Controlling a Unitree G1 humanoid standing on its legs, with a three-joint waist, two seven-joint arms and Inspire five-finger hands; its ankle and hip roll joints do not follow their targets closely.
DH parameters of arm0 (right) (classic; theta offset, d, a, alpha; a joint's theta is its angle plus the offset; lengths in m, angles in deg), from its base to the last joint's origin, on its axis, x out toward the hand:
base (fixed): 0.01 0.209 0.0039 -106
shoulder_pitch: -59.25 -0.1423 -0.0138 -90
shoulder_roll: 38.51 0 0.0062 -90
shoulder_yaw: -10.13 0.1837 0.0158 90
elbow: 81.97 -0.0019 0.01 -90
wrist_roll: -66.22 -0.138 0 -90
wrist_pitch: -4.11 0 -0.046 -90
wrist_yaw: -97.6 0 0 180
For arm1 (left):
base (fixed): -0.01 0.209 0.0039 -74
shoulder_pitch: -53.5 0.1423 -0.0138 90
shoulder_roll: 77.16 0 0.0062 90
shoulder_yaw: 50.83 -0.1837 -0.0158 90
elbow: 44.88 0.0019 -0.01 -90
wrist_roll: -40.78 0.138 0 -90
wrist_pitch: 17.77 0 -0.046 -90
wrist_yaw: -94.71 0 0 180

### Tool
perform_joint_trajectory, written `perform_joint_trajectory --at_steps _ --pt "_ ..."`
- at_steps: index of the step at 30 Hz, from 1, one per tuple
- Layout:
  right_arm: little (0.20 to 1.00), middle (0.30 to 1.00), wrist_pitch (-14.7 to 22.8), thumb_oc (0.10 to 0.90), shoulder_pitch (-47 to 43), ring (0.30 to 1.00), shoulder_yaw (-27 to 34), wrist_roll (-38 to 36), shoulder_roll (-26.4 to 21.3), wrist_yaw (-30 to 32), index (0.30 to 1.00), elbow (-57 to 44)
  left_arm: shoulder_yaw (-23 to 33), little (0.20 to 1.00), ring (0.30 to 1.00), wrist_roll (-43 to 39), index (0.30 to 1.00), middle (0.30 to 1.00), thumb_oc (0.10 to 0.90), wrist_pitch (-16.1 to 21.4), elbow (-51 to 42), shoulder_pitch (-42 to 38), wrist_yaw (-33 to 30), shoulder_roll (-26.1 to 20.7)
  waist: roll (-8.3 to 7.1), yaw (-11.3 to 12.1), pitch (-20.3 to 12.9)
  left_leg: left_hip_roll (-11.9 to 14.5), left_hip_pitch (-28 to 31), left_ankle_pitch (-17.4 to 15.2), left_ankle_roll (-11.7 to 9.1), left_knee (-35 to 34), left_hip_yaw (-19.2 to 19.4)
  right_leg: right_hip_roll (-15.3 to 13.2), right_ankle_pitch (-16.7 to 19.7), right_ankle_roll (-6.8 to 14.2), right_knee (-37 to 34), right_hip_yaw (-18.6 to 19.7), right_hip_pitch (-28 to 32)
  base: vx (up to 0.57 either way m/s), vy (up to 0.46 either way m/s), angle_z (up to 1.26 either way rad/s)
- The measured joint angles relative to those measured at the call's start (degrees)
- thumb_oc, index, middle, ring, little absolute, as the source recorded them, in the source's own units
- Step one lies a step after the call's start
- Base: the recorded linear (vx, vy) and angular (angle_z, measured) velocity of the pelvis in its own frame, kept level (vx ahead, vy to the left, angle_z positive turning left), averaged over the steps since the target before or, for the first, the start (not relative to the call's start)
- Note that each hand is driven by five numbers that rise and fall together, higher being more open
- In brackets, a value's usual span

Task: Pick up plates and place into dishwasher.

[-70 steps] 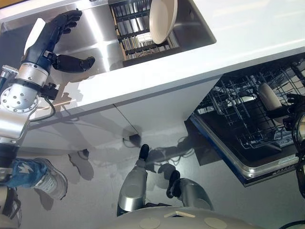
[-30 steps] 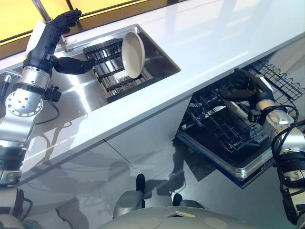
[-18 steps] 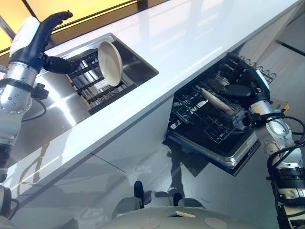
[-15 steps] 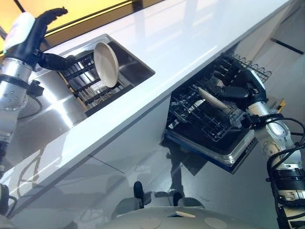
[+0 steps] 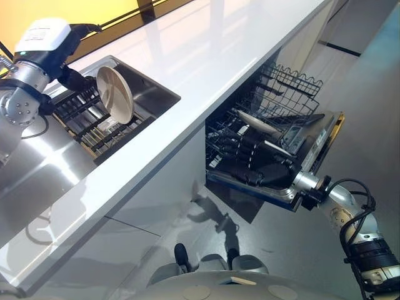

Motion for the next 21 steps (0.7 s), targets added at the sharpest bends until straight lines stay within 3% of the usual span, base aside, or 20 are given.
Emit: perform_joint_trajectory --at_steps 5,13,21 --pt "0.900 0.900 -0.41 0.800 1.09 0.900 -3.66 4.87 -3.02 -1.20 0.900 1.48 -4.17 0.900 0.900 2.25 0.900 0.900 0.800 -2.28 -0.12 -1.55 0.13 -0.26 -0.08 -0.87 -0.07 -0.01 0.42 -0.07 0.09 0.00 0.72 0.02 -0.07 0.20 0.95 0.99 -0.59 0.02 0.020 -0.12" --pt "0.900 0.900 -0.39 0.800 0.86 0.900 -8.78 4.68 -0.74 2.33 0.900 1.75 -10.48 0.900 0.900 9.95 0.900 0.900 0.800 -3.70 0.07 -3.76 0.25 -0.26 -0.14 -1.19 -0.15 -0.09 0.52 -0.12 0.20 0.01 0.87 0.07 -0.06 0.25 1.86 1.34 -1.39 0.04 0.024 -0.07" --pt "0.900 0.900 -0.34 0.800 0.66 0.900 -9.30 3.60 -0.58 3.91 0.900 1.57 -18.22 0.900 0.900 17.30 0.900 0.900 0.800 -4.19 0.22 -8.93 0.26 -0.37 -0.18 -1.28 -0.21 -0.08 0.67 -0.19 0.27 0.01 1.47 0.03 -0.01 0.34 2.00 1.63 -1.63 0.03 0.012 -0.03"
